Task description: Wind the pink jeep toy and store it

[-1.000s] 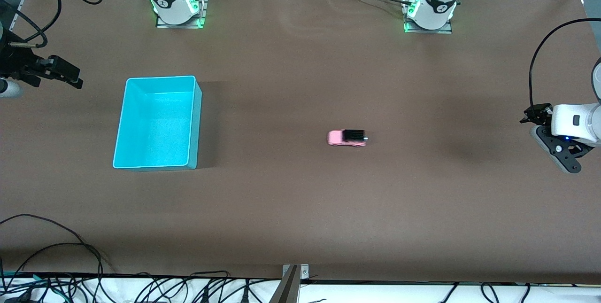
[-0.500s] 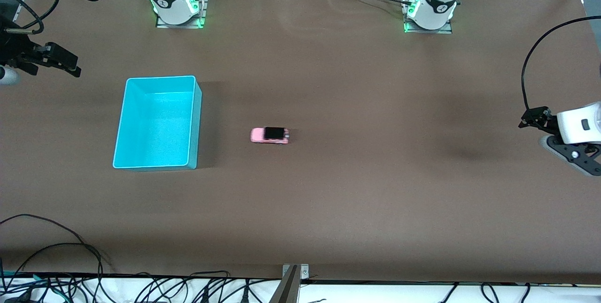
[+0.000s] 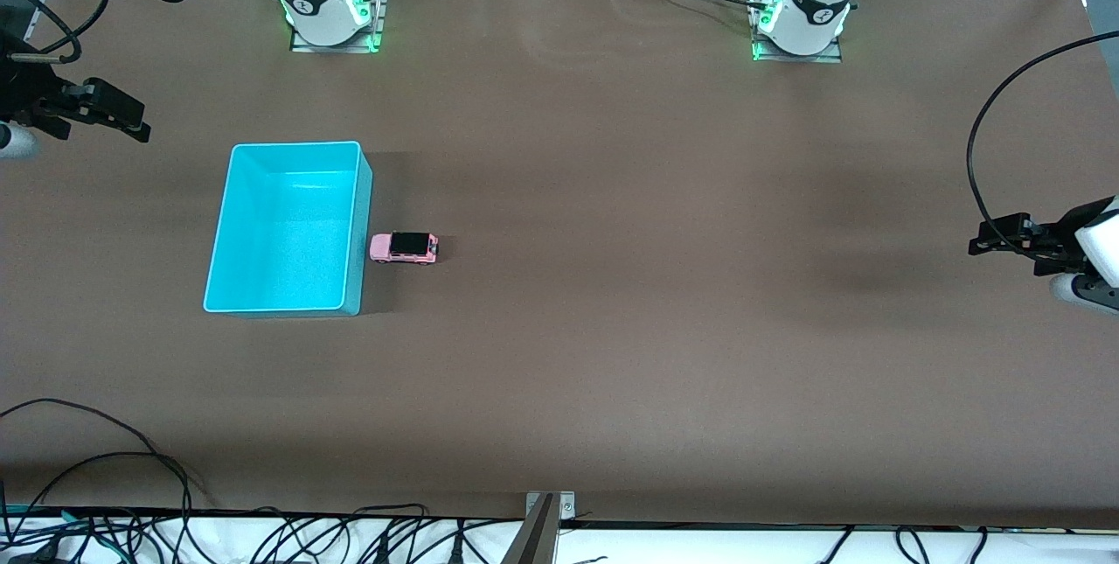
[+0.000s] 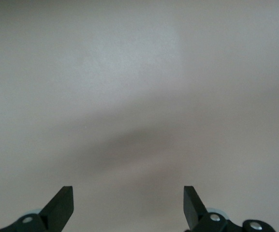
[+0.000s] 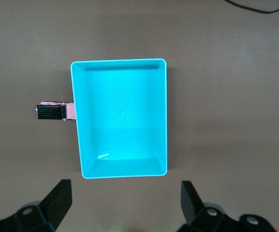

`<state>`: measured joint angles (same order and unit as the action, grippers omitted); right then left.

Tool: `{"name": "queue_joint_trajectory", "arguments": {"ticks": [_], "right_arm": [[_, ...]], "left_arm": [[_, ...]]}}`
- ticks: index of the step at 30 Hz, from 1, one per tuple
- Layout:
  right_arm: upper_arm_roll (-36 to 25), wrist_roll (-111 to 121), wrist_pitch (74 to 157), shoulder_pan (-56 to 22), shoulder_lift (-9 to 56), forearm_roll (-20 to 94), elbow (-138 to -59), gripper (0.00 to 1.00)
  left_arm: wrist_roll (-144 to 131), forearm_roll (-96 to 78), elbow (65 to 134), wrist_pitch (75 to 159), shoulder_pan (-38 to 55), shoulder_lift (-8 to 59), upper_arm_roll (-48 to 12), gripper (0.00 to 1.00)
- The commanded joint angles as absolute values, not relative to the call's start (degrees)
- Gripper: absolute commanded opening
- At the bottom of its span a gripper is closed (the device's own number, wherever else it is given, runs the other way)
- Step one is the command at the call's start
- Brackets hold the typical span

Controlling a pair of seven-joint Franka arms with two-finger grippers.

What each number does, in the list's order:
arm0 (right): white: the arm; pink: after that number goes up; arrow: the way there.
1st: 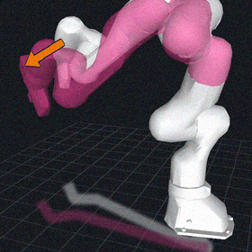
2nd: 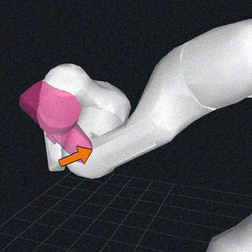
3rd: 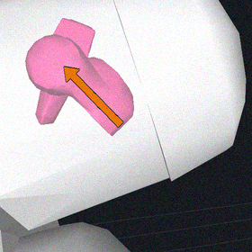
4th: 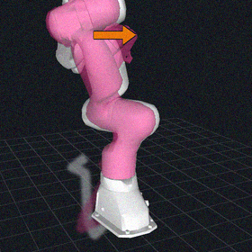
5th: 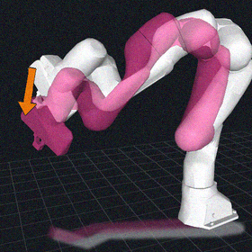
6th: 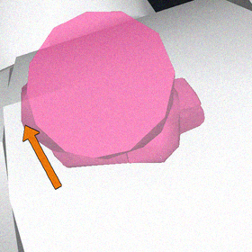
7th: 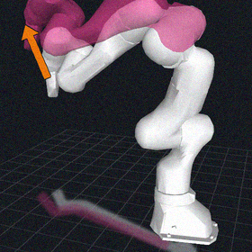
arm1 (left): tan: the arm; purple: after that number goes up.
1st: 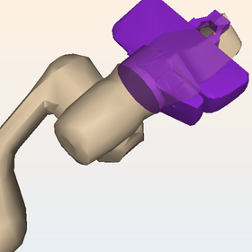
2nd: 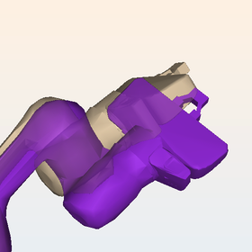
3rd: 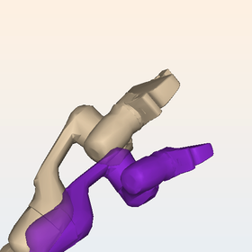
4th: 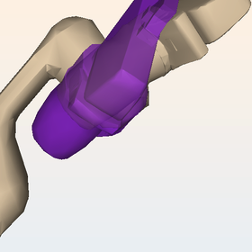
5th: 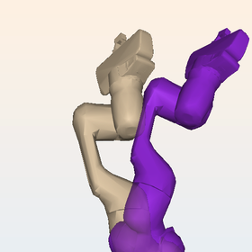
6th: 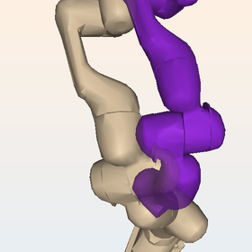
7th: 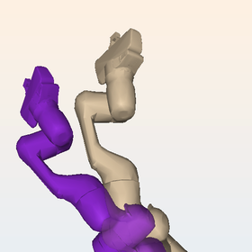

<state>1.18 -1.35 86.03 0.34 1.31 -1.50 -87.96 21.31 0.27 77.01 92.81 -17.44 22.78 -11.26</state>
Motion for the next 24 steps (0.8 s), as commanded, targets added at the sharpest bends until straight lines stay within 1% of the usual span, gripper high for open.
{"name": "queue_joint_trajectory", "arguments": {"ticks": [1, 5, 7, 12, 17, 24], "right_arm": [[1.32, -0.61, 86.13, 0.26, 1.23, -1.93, -87.89, 1.00], [1.41, -0.27, 86.40, 0.18, 1.41, -1.23, -87.98, 1.00], [1.84, 0.09, 86.13, 0.09, 1.58, -1.14, -88.07, 1.00], [5.00, 5.87, 85.96, -0.79, 2.55, -0.35, -87.98, 1.00], [7.03, 15.45, 86.75, -0.88, 4.39, 1.75, -87.89, 1.00], [7.47, 30.21, 87.27, -3.25, 8.78, 4.83, -87.98, 1.00]], "left_arm": [[15.40, -1.06, 76.29, 93.43, -17.32, 22.59, -11.16, 1.00], [10.29, -0.88, 76.29, 95.88, -17.14, 22.50, -11.34, 1.00], [10.11, -0.88, 76.29, 95.80, -17.14, 22.24, -11.42, 1.00], [9.58, -0.79, 76.12, 91.50, -16.96, 21.01, -11.86, 1.00], [8.71, -0.70, 76.20, 91.06, -16.44, 19.60, -12.22, 1.00], [2.12, 1.14, 76.55, 89.65, -13.98, 18.02, -12.30, 1.00]]}}
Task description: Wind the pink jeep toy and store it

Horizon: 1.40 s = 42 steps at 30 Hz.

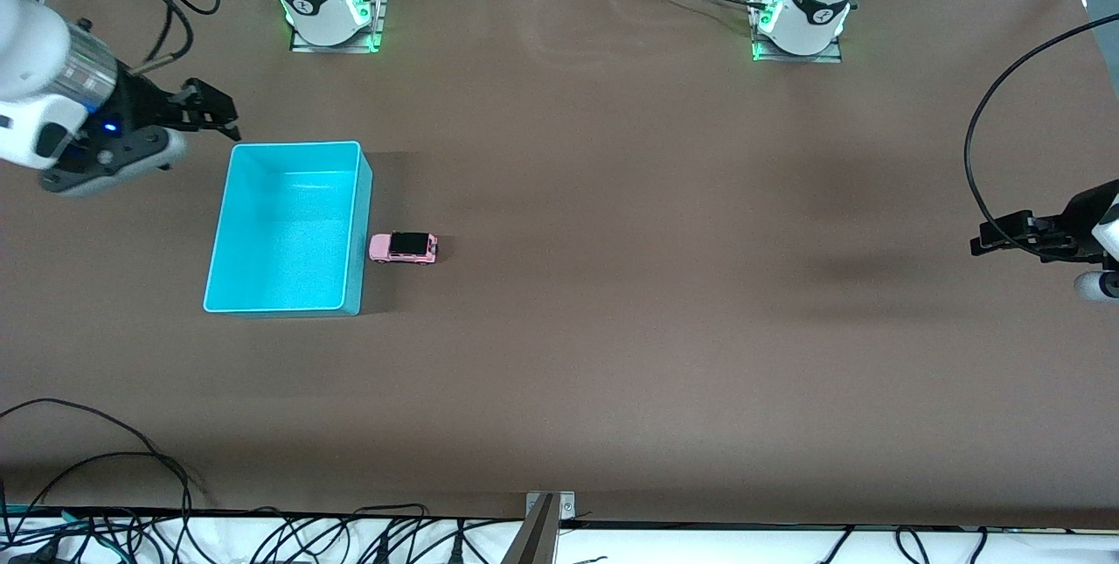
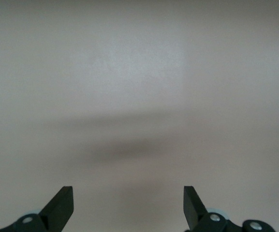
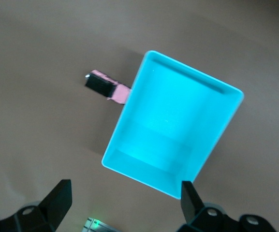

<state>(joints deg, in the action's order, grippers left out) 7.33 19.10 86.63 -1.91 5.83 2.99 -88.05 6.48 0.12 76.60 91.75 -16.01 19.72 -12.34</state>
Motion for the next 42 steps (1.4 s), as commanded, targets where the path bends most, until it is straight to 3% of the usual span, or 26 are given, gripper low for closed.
{"name": "queue_joint_trajectory", "arguments": {"ticks": [1, 13, 18, 24, 32, 42], "right_arm": [[7.47, 32.93, 87.54, -3.34, 9.75, 4.92, -87.98, 1.00], [7.56, 55.36, 95.62, -7.73, 18.28, 4.22, -90.79, 1.00], [7.56, 62.39, 102.38, -8.61, 20.13, 3.69, -94.74, 1.00], [7.56, 64.78, 111.52, -8.70, 20.13, 3.78, -102.56, 1.00], [7.56, 64.78, 122.42, -10.28, 20.21, 3.60, -110.82, 1.00], [7.47, 64.60, 129.98, -12.21, 23.90, 3.52, -112.32, 1.00]], "left_arm": [[1.59, 1.49, 76.73, 89.47, -13.28, 17.76, -12.30, 1.00], [1.41, 2.37, 82.26, 91.66, -9.23, 12.84, -9.59, 1.00], [1.67, 1.15, 90.95, 98.60, -1.24, 7.13, -0.11, 1.00], [1.67, 0.35, 101.33, 104.76, 3.16, -0.25, 2.55, 1.00], [1.41, 0.53, 100.73, 103.37, 4.13, 0.08, 2.55, 1.00], [1.49, 0.53, 100.11, 102.74, 3.78, 0.18, 2.46, 1.00]]}}
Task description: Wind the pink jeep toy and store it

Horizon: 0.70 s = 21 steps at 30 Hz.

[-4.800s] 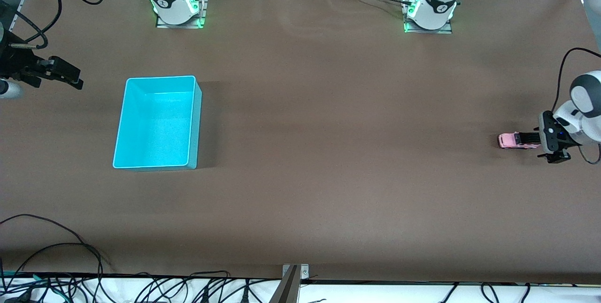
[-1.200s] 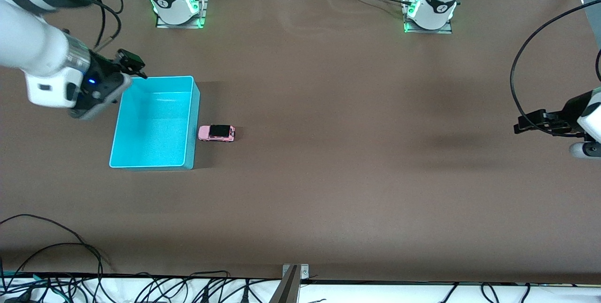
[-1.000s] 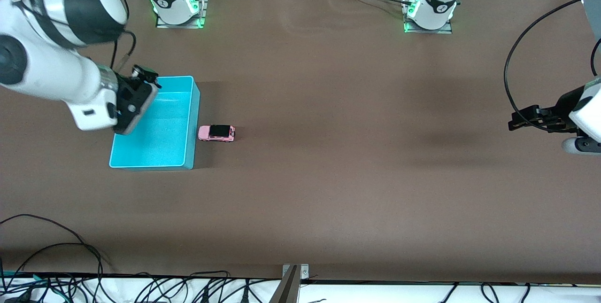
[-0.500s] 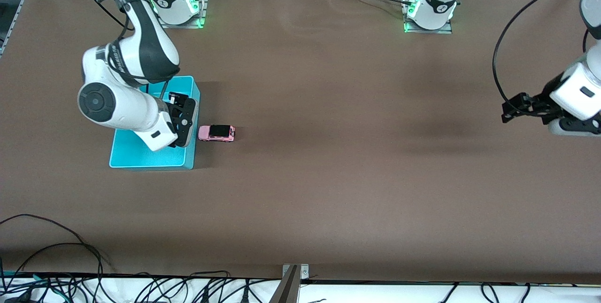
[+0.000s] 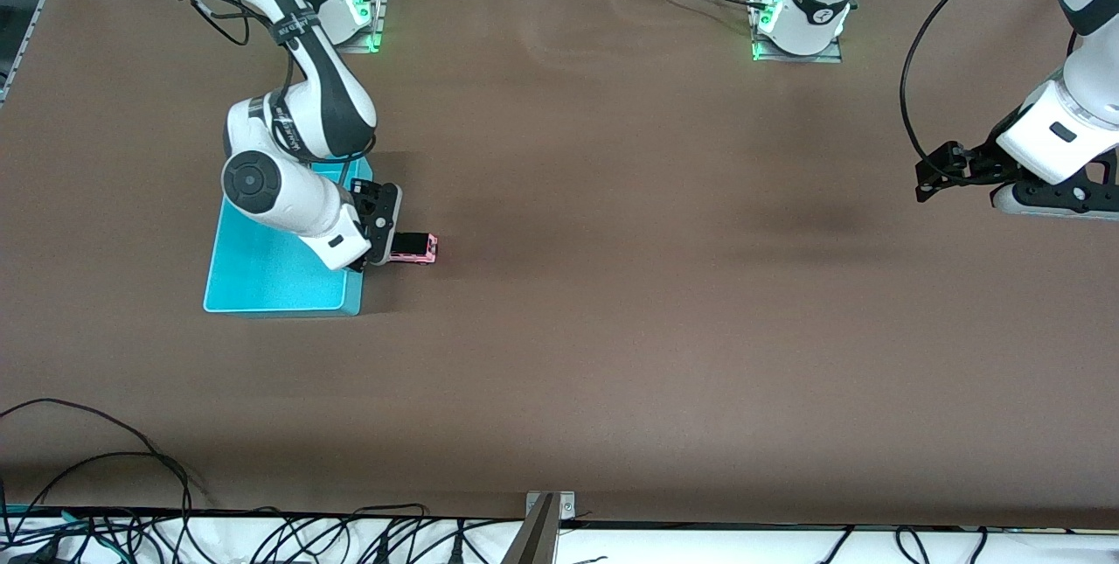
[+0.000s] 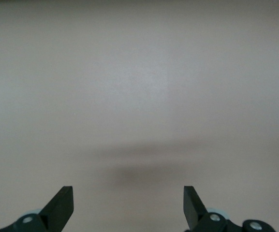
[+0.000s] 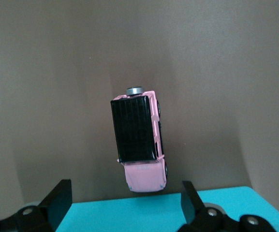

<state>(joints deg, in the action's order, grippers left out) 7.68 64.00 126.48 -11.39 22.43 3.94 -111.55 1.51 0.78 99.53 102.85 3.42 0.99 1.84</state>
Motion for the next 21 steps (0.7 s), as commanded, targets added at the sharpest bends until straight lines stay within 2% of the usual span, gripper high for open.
{"name": "queue_joint_trajectory", "arguments": {"ticks": [1, 17, 21], "right_arm": [[7.47, 64.60, 130.60, -12.48, 24.25, 3.52, -112.41, 1.00], [7.21, 64.34, 138.51, -14.50, 28.56, 1.93, -113.55, 1.00], [7.21, 64.34, 138.87, -14.50, 29.44, 1.85, -113.55, 0.90]], "left_arm": [[1.49, 0.53, 100.11, 102.66, 3.69, 0.09, 2.46, 1.00], [1.76, 0.09, 100.02, 102.48, 3.60, 0.18, 2.55, 1.00], [1.76, 0.18, 100.02, 102.48, 3.60, 0.18, 2.46, 1.00]]}}
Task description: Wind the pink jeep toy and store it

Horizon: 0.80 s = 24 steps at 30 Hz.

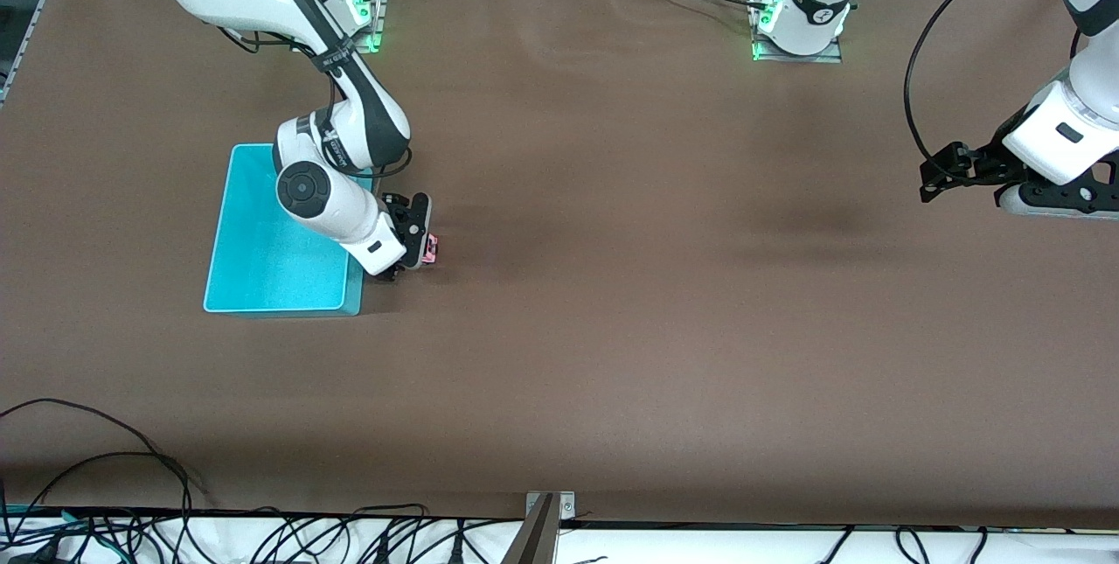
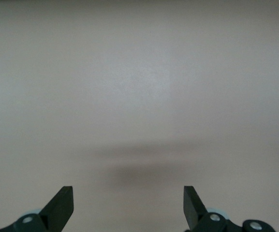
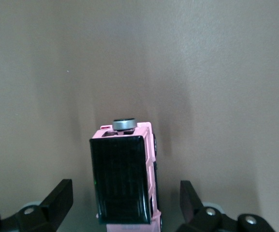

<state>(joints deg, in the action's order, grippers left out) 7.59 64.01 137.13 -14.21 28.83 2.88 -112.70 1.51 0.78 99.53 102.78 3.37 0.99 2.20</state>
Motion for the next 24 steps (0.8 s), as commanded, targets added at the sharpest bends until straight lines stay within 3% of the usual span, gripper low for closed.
{"name": "queue_joint_trajectory", "arguments": {"ticks": [1, 3, 7, 10, 17, 24], "right_arm": [[7.21, 64.34, 138.87, -14.50, 29.53, 1.85, -113.55, 0.85], [7.21, 64.34, 138.87, -14.50, 29.97, 1.76, -113.55, 0.77], [7.21, 64.34, 138.87, -14.59, 30.06, 1.76, -113.47, 0.45], [7.21, 63.81, 138.69, -14.59, 30.06, 1.76, -113.12, 0.29], [7.47, 61.97, 135.98, -14.59, 28.48, 2.02, -111.36, 0.24], [7.56, 58.71, 119.99, -14.85, 27.42, 2.37, -100.30, 0.24]], "left_arm": [[1.76, 0.18, 99.93, 102.48, 3.69, 0.18, 2.46, 1.00], [1.76, 0.18, 99.93, 102.48, 3.69, 0.18, 2.46, 1.00], [1.85, 0.26, 99.93, 102.48, 3.69, 0.18, 2.46, 1.00], [1.85, 0.26, 99.84, 102.48, 3.69, 0.18, 2.37, 1.00], [1.76, 0.26, 99.84, 102.48, 3.78, 0.09, 2.20, 1.00], [1.85, 0.26, 99.84, 102.48, 3.78, 0.18, 2.20, 1.00]]}}
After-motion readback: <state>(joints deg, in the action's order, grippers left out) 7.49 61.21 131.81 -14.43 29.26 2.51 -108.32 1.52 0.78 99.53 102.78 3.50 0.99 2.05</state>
